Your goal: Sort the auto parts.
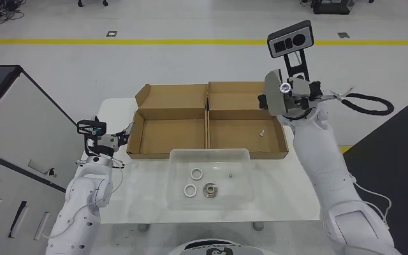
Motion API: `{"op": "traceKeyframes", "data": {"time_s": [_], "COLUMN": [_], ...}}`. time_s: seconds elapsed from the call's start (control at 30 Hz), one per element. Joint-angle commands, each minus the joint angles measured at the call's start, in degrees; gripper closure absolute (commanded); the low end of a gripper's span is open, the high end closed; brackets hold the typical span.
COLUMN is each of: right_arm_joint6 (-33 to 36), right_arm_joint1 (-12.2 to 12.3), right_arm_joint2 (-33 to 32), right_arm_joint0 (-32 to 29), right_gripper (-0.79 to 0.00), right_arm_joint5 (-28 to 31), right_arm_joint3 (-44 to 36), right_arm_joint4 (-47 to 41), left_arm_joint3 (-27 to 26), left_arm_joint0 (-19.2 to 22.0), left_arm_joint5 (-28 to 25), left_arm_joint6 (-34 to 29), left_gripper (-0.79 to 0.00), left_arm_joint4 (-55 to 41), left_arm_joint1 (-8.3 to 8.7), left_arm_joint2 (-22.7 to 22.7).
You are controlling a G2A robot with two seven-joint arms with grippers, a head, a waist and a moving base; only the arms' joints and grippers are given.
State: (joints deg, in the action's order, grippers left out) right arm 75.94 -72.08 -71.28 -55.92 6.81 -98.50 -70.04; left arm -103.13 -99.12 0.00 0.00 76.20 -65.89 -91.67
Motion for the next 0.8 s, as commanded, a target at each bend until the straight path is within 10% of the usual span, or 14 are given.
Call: {"op": "traceKeyframes", "data": {"time_s": [0.0,0.33,0.77], "right_arm_joint6": [1.1,12.1,12.1], "right_arm_joint1": [1.1,6.6,14.0], "right_arm_joint2": [-5.0,-17.2,6.8], "right_arm_joint0": [-0.8,2.4,23.0], "right_gripper": [0.0,0.0,0.0], "right_arm_joint5": [-4.1,-18.5,-9.6], "right_arm_joint3": [0.5,0.2,8.7], "right_arm_joint4": [5.4,38.2,64.7], "left_arm_joint3": [0.0,0.0,0.0], "left_arm_joint0": [0.0,0.0,0.0], "left_arm_joint5": [0.0,0.0,0.0], "left_arm_joint6": [0.0,0.0,0.0], "left_gripper": [-0.785,-0.785,-0.785], "left_arm_joint4": [0.0,0.0,0.0], "left_arm_joint1": [0.0,0.0,0.0], "left_arm_joint2": [0.0,0.0,0.0]}}
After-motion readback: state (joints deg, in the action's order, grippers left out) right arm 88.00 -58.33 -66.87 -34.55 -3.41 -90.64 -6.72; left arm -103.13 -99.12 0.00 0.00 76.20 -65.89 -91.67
